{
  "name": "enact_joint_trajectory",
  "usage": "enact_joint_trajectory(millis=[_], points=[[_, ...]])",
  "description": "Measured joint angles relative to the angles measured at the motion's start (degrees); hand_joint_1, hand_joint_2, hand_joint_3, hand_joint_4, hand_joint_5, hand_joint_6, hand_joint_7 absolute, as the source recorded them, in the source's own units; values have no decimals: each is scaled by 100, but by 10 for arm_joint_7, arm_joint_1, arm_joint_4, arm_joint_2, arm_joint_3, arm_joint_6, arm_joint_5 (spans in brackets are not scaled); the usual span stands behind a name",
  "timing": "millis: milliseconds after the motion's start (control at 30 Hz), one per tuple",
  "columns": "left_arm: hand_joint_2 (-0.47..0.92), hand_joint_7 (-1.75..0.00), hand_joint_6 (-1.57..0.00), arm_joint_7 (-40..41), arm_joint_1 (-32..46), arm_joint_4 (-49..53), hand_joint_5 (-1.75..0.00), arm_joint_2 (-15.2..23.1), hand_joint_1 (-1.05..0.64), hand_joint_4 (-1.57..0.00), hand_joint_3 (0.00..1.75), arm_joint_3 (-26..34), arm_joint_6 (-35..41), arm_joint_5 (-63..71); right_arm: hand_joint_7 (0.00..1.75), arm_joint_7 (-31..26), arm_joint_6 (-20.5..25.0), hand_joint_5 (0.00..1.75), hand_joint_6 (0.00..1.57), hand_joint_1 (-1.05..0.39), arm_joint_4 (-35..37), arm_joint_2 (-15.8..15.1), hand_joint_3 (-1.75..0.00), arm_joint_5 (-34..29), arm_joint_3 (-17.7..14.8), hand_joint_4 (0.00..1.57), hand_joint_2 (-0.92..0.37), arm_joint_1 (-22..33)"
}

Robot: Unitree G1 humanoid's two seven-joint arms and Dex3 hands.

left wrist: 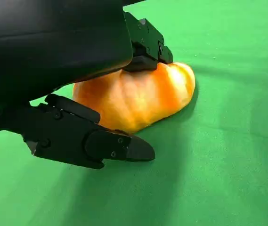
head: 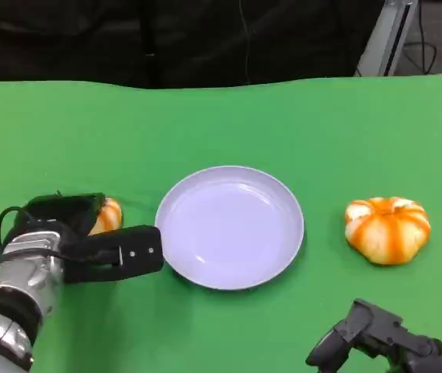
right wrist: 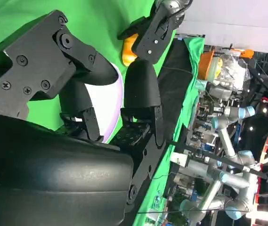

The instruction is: Grasp the bread from the table and place it into the plate.

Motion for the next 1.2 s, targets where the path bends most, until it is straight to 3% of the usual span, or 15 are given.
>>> enact_joint_trajectory(millis=[900,933,967,1033,1067,1100,1133,1200], points=[[92,0,-43,6,0,1,-7,1,-39,-45,15,-4,4,-7,131,0,0,158,76,-12,-1,-4,-125,0,0,70,-37,1],[82,-99,-57,6,0,1,-105,1,-27,-70,34,-4,4,-7,131,0,0,158,76,-11,-1,-4,-126,0,0,70,-37,1],[72,-136,-61,32,7,-5,-139,4,-23,-79,52,-1,-14,-9,131,0,0,158,77,-11,-1,-4,-126,0,0,70,-37,0],[64,-166,-63,140,41,-22,-167,19,-19,-86,66,6,-78,-10,131,0,0,159,77,-10,-1,-3,-126,0,0,70,-36,0],[63,-170,-64,193,60,-30,-171,26,-19,-87,69,9,-115,-10,131,0,0,159,77,-10,-1,-3,-126,0,0,70,-36,-1],[47,-171,-68,229,74,-34,-173,31,-13,-88,98,10,-144,-10,132,0,0,159,77,-11,-1,-3,-127,0,0,70,-36,-2],[39,-171,-70,258,93,-50,-174,38,-11,-88,111,16,-165,-12,132,0,0,159,77,-11,0,-2,-127,0,0,70,-36,-5],[33,-172,-71,316,142,-114,-174,56,-9,-89,121,34,-218,-16,133,0,1,160,77,-11,3,0,-128,0,0,70,-35,-12]])
